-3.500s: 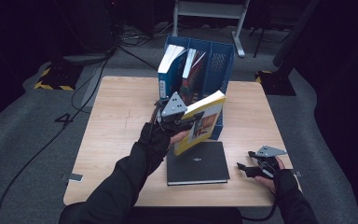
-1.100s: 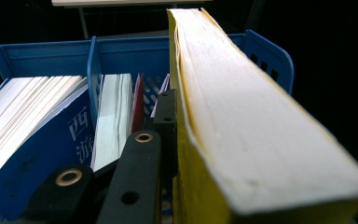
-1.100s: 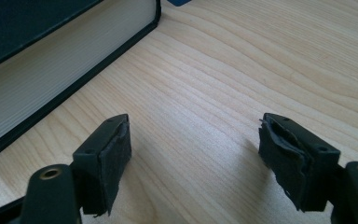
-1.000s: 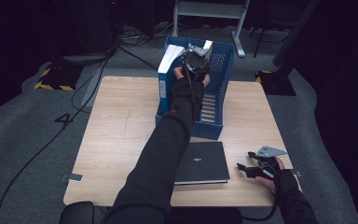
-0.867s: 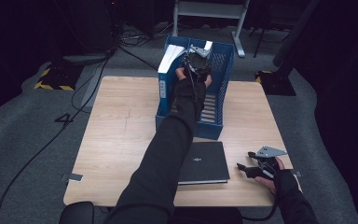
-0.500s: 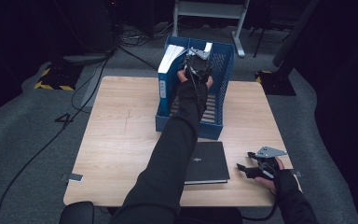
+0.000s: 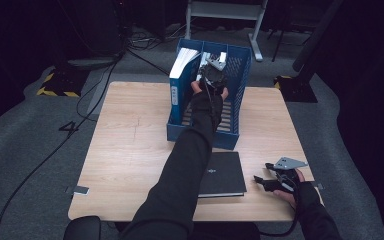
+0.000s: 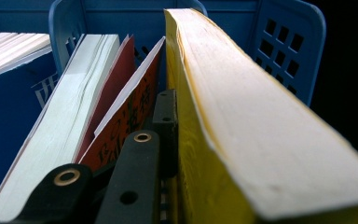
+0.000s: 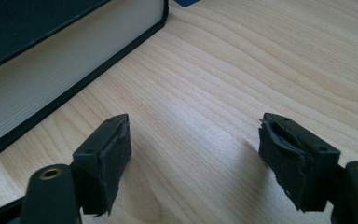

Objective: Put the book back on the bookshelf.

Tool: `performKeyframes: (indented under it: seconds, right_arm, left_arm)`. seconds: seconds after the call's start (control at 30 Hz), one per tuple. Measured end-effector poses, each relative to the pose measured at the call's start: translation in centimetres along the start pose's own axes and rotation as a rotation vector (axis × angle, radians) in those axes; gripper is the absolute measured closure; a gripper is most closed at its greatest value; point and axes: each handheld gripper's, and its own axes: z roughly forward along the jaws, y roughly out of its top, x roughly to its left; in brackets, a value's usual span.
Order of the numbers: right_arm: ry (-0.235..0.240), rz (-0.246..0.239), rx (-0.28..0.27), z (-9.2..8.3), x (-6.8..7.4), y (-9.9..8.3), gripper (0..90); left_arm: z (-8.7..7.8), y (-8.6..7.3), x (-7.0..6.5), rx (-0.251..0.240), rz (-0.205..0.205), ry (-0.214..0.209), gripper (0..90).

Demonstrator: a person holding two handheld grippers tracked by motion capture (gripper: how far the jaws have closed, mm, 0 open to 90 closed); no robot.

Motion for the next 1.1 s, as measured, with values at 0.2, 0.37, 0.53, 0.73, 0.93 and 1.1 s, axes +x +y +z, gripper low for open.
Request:
performKeyframes:
  seconds: [0.2,0.37,0.53,0.73,0.93,1.1]
  right_arm:
    - [0.000,-0.001,0.000,0.0,0.0,0.0,25.6]
    - [0.002,-0.002,0.001,0.0,0.0,0.0,25.6]
    - [0.004,0.001,0.001,0.0,0.0,0.0,25.6]
    - [0.003,0.000,0.001,0.0,-0.1,0.0,25.5]
    - [0.002,0.003,0.002,0.0,-0.1,0.0,25.6]
    - [0.003,0.002,0.001,0.0,0.0,0.0,25.6]
  left_arm:
    - [0.0,-0.4,-0.3,0.008,0.025,0.014,74.1]
    - [0.2,-1.1,-0.4,0.025,0.021,0.014,74.0]
    - [0.4,-2.1,-0.1,0.021,0.011,0.002,74.0]
    - [0.6,-3.0,0.1,0.036,0.010,-0.008,73.9]
    - [0.7,-3.6,0.3,0.049,0.009,-0.019,73.9]
    - [0.4,-3.9,0.6,0.045,0.007,-0.032,73.7]
